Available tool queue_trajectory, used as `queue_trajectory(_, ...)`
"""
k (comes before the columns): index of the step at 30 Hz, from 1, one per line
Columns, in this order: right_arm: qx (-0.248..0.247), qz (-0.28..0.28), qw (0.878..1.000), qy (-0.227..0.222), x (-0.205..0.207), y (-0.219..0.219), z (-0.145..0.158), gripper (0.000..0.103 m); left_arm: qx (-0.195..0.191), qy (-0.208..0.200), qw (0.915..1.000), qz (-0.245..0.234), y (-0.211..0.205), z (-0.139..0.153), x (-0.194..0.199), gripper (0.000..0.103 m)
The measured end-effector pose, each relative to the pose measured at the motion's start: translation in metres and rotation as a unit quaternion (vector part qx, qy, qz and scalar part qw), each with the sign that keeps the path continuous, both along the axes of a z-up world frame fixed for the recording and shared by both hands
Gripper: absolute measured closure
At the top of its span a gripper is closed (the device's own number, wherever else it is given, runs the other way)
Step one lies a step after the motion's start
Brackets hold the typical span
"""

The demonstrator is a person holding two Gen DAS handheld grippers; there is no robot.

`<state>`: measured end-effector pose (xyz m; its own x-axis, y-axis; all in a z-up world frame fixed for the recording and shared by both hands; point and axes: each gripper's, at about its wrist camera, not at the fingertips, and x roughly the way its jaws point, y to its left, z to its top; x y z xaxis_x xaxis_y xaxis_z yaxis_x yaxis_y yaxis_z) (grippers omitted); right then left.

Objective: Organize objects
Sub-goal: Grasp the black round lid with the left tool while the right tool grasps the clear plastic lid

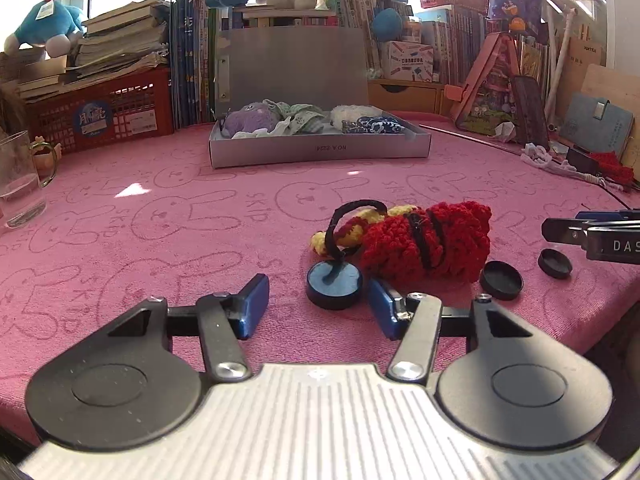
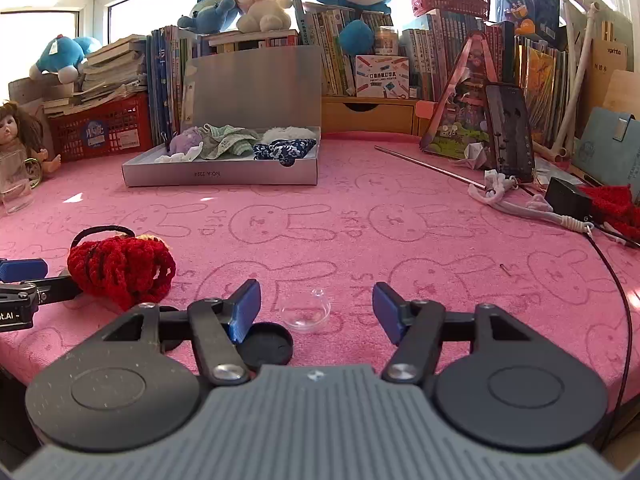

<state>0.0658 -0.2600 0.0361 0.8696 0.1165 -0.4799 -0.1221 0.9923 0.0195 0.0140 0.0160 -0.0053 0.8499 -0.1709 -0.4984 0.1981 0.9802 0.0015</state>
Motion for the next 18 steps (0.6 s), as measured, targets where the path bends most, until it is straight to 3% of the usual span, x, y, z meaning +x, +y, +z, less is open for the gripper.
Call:
queue_trajectory(15, -0.017, 0.002, 1.000, 0.016, 0.006, 0.008, -0.008, 0.060, 0.005, -0.002, 1.0000, 0.005, -0.007, -0.003, 0.007, 0.042)
queue_trajectory(18, -0.020, 0.001, 1.000, 0.019, 0.007, 0.009, -0.008, 0.069, 0.003, -0.003, 1.0000, 0.008, -0.006, -0.002, 0.007, 0.054)
